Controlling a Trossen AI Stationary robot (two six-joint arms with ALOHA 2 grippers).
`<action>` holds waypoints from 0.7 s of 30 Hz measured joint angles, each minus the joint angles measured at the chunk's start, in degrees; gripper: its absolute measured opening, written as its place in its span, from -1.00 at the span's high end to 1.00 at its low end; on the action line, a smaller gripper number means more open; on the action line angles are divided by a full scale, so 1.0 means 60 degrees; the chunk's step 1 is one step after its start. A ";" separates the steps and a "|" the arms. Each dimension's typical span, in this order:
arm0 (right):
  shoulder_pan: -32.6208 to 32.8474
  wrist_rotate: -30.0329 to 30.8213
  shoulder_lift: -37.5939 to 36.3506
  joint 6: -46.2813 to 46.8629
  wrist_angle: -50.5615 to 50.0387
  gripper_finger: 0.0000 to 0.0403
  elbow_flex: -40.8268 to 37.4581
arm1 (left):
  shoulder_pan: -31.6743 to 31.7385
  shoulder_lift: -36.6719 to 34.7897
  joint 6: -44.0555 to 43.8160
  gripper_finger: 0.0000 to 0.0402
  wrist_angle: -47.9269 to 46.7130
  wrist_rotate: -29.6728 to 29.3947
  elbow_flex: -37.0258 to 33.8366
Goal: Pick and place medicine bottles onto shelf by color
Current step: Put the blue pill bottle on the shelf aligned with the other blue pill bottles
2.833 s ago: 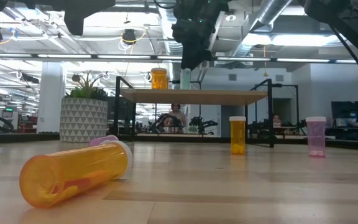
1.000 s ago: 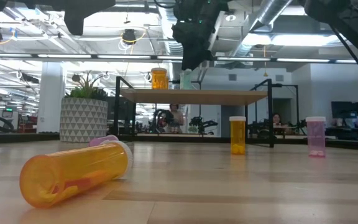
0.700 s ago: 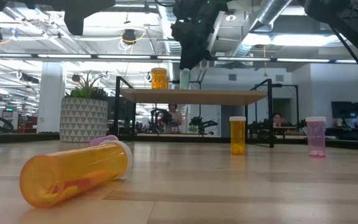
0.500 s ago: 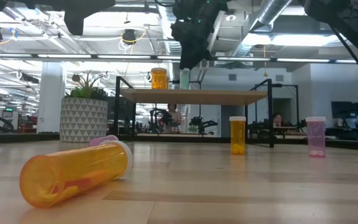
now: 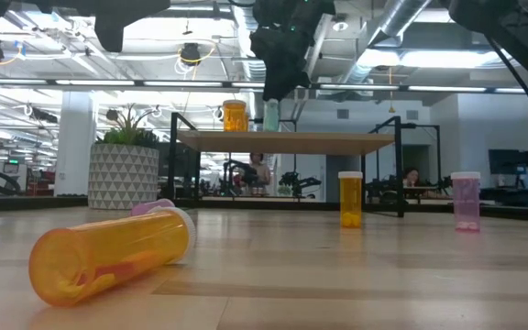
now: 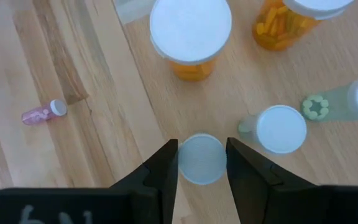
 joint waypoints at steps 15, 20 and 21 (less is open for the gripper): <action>-0.0004 -0.0007 0.0000 0.0004 0.0060 0.16 0.0000 | -0.0001 -0.0001 -0.0033 0.31 0.0001 0.0004 0.0000; -0.0004 -0.0008 0.0000 0.0004 0.0062 0.12 0.0000 | -0.0003 0.0000 -0.0033 0.31 0.0002 0.0004 0.0000; -0.0004 -0.0011 0.0000 0.0004 0.0059 0.11 0.0000 | -0.0004 0.0000 -0.0033 0.31 0.0003 0.0004 0.0000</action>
